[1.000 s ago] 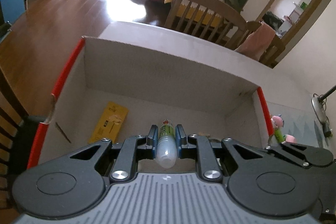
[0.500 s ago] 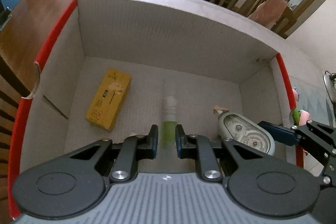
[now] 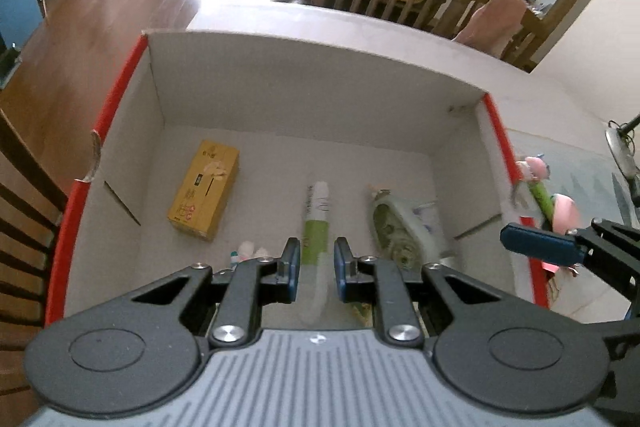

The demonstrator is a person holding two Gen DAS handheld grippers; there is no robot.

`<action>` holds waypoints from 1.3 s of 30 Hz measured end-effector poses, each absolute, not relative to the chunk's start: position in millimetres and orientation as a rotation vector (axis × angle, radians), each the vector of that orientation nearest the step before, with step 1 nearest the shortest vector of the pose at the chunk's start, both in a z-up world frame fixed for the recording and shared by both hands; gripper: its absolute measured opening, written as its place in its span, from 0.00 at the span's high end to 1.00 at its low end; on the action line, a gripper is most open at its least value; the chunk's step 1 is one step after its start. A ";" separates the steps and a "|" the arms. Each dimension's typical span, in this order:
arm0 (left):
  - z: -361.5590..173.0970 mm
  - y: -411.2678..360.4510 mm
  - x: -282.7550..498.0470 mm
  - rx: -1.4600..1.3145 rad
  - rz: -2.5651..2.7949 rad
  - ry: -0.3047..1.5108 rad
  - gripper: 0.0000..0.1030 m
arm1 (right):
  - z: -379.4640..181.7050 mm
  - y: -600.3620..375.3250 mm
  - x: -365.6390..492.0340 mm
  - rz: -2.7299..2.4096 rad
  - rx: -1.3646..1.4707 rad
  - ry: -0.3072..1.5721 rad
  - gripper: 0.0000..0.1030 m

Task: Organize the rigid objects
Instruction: 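Open the left tool to drop the glue stick while the right tool releases the dispenser, then withdraw both tools from the box back over the item pile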

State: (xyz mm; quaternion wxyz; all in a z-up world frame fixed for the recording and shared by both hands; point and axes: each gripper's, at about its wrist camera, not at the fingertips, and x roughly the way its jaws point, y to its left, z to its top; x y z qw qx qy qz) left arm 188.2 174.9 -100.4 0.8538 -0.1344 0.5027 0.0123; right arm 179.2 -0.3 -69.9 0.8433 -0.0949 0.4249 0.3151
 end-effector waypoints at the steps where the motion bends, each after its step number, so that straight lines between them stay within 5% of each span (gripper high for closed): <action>1: -96.3 172.9 184.8 -0.274 0.029 1.048 0.84 | -65.7 -2.7 176.4 0.670 -0.191 0.889 0.40; 19: -24.7 135.2 132.8 -0.196 -0.035 0.885 0.82 | -9.4 -55.6 125.9 0.741 -0.024 0.760 0.33; 35: -12.8 77.0 115.5 -0.199 -0.118 0.847 0.75 | -11.3 -131.7 109.2 0.677 0.058 0.727 0.22; 37: -13.3 66.9 116.2 -0.191 -0.125 0.842 0.67 | -11.6 -145.4 108.1 0.659 0.061 0.721 0.21; 39: -15.5 57.2 117.3 -0.196 -0.133 0.840 0.50 | -12.2 -161.8 108.6 0.637 0.064 0.717 0.20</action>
